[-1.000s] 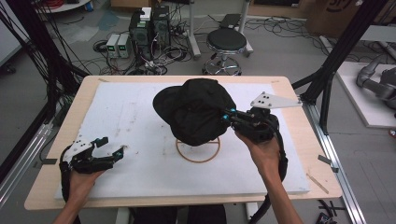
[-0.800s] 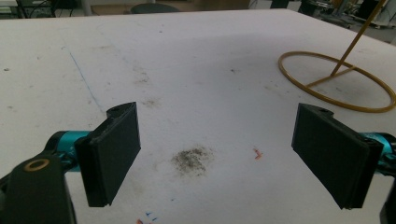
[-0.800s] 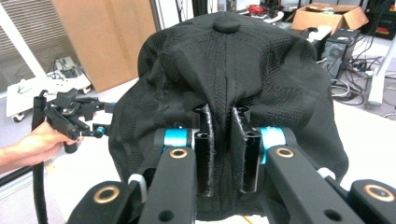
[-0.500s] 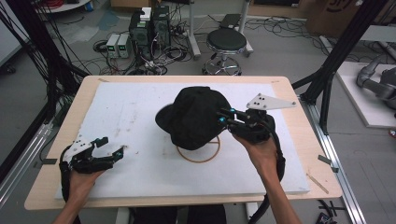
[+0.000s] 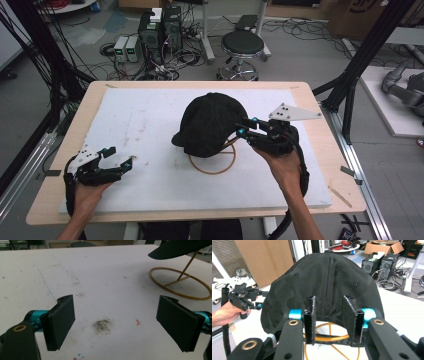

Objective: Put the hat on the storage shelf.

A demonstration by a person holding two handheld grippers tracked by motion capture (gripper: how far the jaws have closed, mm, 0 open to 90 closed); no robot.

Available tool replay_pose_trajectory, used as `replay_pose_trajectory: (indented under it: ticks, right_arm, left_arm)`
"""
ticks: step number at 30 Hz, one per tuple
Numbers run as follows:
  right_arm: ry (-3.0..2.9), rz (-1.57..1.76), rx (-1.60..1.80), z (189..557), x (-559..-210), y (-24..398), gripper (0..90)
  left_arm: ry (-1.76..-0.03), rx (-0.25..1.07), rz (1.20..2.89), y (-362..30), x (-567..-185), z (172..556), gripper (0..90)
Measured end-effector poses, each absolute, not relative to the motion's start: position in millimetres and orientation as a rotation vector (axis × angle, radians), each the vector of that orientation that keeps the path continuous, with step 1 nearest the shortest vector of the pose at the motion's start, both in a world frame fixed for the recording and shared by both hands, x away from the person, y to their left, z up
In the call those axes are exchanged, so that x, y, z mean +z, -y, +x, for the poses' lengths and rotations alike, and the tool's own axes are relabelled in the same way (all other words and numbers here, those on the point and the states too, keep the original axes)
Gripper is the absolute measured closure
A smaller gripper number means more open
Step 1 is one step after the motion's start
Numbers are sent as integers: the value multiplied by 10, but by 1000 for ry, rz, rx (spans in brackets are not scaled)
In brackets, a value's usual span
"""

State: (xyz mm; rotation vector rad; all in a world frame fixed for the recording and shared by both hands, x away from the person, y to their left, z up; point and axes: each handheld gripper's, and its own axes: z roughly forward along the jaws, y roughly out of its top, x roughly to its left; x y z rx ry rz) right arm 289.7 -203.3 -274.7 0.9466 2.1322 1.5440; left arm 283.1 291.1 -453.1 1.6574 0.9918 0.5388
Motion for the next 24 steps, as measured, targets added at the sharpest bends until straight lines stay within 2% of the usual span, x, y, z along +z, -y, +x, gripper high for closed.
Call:
replay_pose_trajectory:
  ticks: [2, 7, 8, 15, 24]
  right_arm:
    - [-2134, 946, 1547, 2891, -2758, 2045, 604]
    - [-2116, 930, 1543, 2862, -2784, 2088, 393]
    - [-2105, 923, 1538, 2853, -2789, 2098, 374]
    - [-2063, 891, 1501, 2797, -2863, 2182, 278]
    - [-2008, 931, 1457, 2800, -3145, 2384, 223]
  left_arm:
    - [-992, 539, 1657, -2910, -4531, 2832, 154]
    - [-994, 537, 1656, -2913, -4531, 2833, 153]
    - [-994, 537, 1655, -2913, -4531, 2833, 154]
    - [-992, 537, 1647, -2917, -4532, 2828, 153]
    - [-993, 543, 1644, -2917, -4532, 2825, 153]
